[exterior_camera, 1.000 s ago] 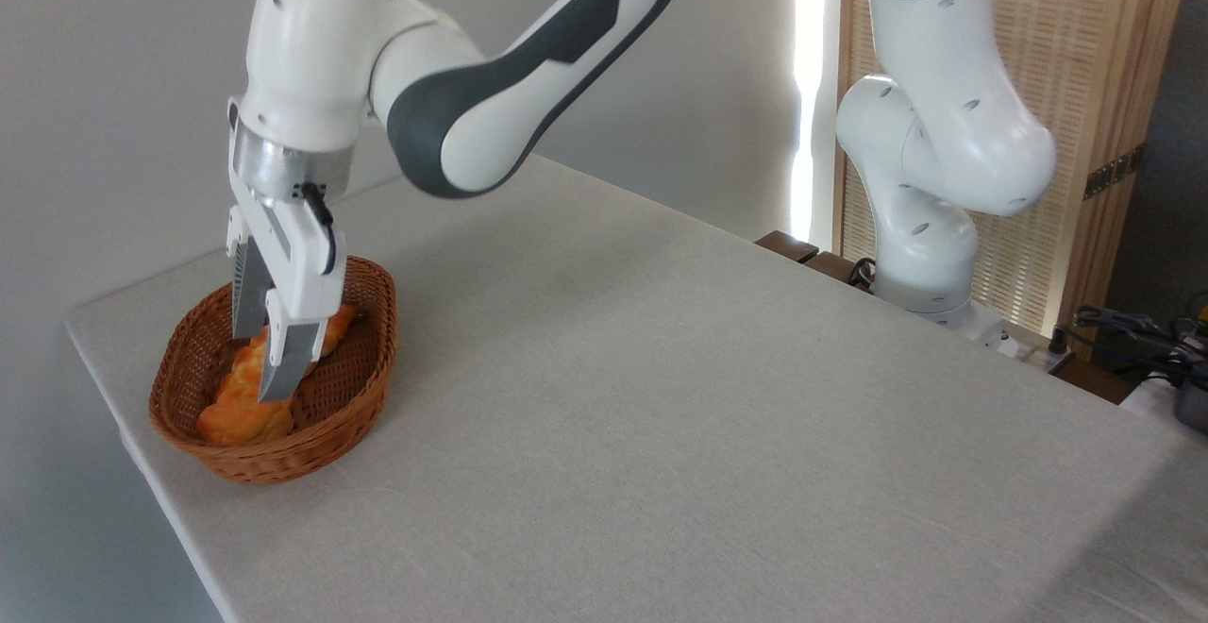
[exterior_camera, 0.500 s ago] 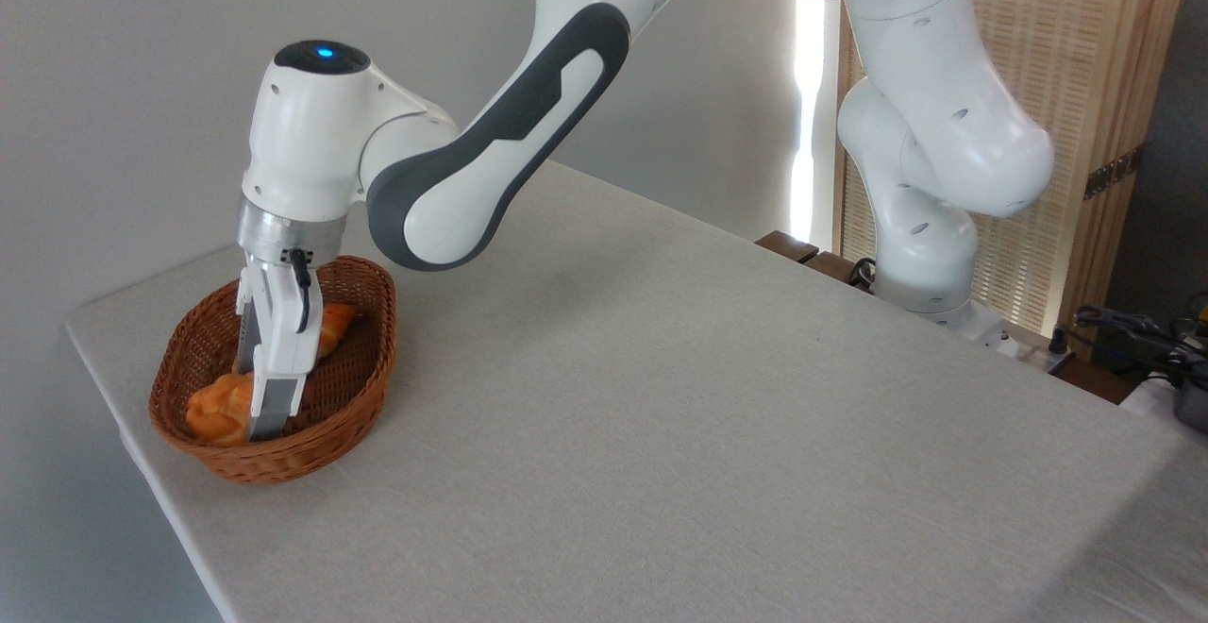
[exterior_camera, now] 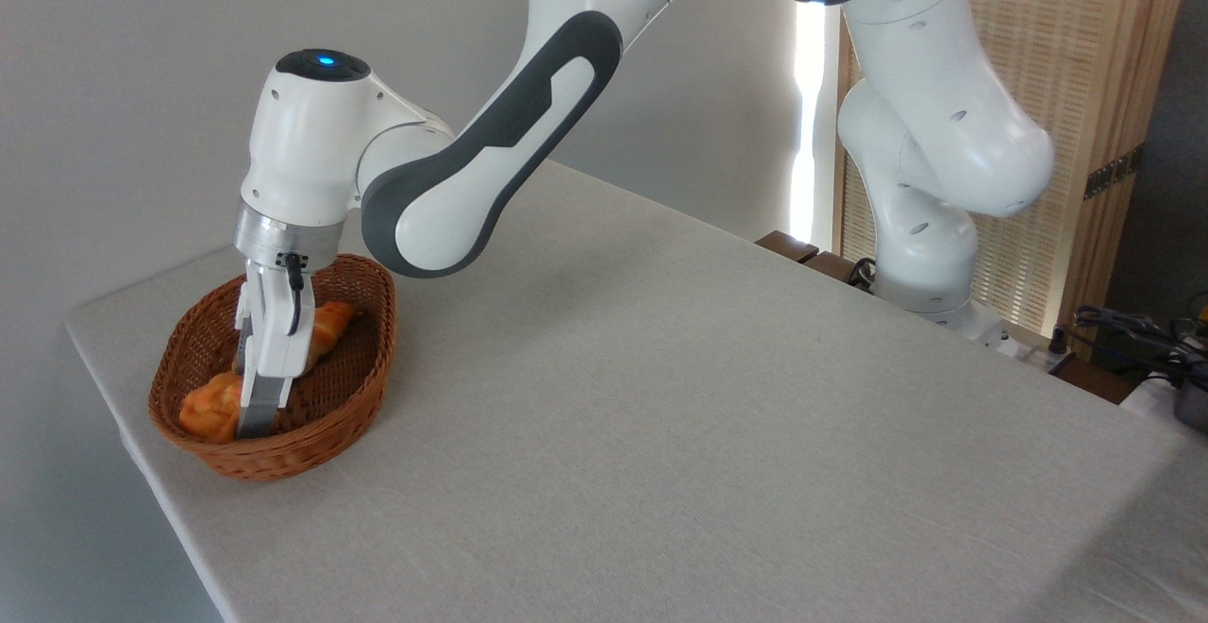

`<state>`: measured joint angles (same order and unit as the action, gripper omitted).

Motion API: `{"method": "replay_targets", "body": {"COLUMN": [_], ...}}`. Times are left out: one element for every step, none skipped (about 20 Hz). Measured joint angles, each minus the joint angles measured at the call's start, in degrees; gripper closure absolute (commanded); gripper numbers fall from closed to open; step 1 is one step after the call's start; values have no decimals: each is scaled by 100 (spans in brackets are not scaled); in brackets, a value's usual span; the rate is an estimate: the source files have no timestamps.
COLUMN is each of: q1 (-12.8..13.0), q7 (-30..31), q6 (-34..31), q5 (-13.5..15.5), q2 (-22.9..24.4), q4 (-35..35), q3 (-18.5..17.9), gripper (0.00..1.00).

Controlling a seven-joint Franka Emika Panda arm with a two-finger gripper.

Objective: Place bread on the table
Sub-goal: 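Close the gripper around the orange bun in the basket, then lift the orange bun out of the basket and carry it beside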

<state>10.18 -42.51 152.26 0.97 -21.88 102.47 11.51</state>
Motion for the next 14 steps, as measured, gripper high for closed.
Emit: {"method": "replay_targets", "body": {"q1": [0,0,0,0,0,0,0,1,1,-1,-16,-47,-99,-157], "q7": [4,6,7,16,38,94,158,217,243,245,245,245,245,245], "q6": [0,-1,-10,-12,-12,-12,-22,-80,-242,-522,-869,-1178,-1498,-1835], "q5": [0,0,0,0,1,19,71,167,297,457,592,661,692,699], "q2": [12,20,23,23,23,27,41,74,137,237,379,529,703,893], "q4": [-4,-5,-6,-5,-6,-9,-16,-27,-48,-80,-115,-135,-147,-155], "q3": [0,0,0,1,1,5,18,36,51,58,58,58,56,41], "gripper": [66,67,67,67,67,67,67,66,64,62,60,60,60,58]}}
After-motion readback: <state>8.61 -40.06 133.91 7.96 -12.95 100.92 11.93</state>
